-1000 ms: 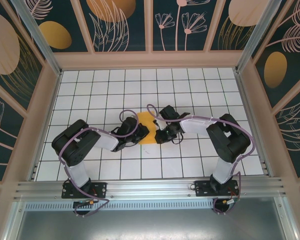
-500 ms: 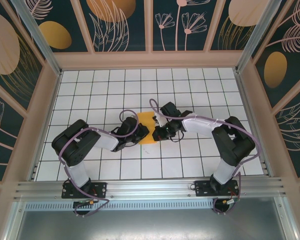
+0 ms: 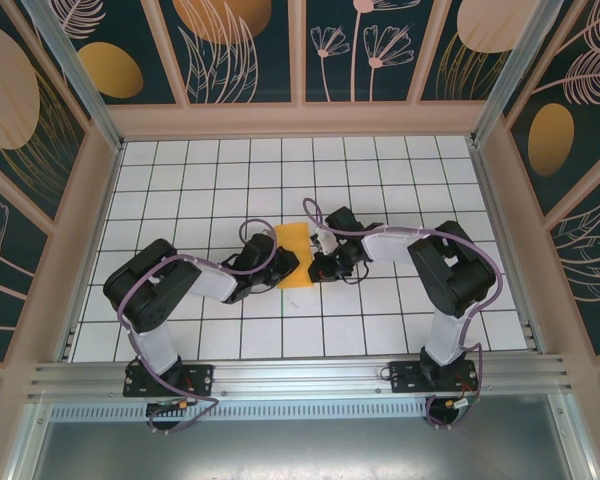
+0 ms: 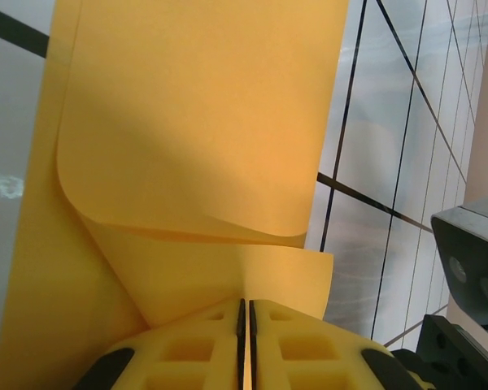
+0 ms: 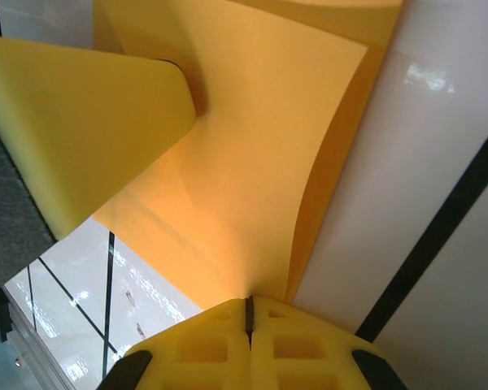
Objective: Fold a paper plane with a square sheet of paper (pick it up from the middle)
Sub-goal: Fold the triangle a second time at the center of the table.
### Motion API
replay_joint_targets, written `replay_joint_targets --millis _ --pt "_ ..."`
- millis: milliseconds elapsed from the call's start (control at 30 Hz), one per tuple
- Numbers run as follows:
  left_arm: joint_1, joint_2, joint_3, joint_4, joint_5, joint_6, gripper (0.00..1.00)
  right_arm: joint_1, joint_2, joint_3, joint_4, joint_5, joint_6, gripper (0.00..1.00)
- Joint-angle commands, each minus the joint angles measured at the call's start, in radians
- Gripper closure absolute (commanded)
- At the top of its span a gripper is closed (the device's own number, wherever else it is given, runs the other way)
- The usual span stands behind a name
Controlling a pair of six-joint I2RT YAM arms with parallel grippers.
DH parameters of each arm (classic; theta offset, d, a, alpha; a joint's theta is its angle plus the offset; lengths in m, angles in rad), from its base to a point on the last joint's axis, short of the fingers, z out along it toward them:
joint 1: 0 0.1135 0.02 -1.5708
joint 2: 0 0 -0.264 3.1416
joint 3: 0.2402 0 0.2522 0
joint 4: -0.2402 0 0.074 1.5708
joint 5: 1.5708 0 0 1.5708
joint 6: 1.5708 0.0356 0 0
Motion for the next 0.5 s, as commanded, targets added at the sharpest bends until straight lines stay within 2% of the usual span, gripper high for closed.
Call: replay_joint_targets --millis 0,100,200,367,467 --pt "0.007 -0.019 -0.004 -0.049 0.003 0.049 0.8 -0.005 0.052 -0.054 -0.082 0.072 -0.014 1.0" --pt "0.007 -0.06 0.026 -0.055 0.032 0.071 0.74 -0.005 0.057 -0.058 -0.077 0.081 -0.005 1.0" --pt "0.007 -0.095 0.036 -0.05 0.062 0.062 0.74 -0.006 0.062 -0.056 -0.069 0.075 -0.001 1.0" --pt "0.0 -0.104 0.005 -0.01 0.104 0.0 0.86 -0.005 0.069 -0.049 -0.064 0.072 0.005 1.0" --pt "-0.003 -0.086 0.0 0.007 0.12 -0.023 0.88 -0.005 0.068 -0.047 -0.064 0.073 0.007 1.0"
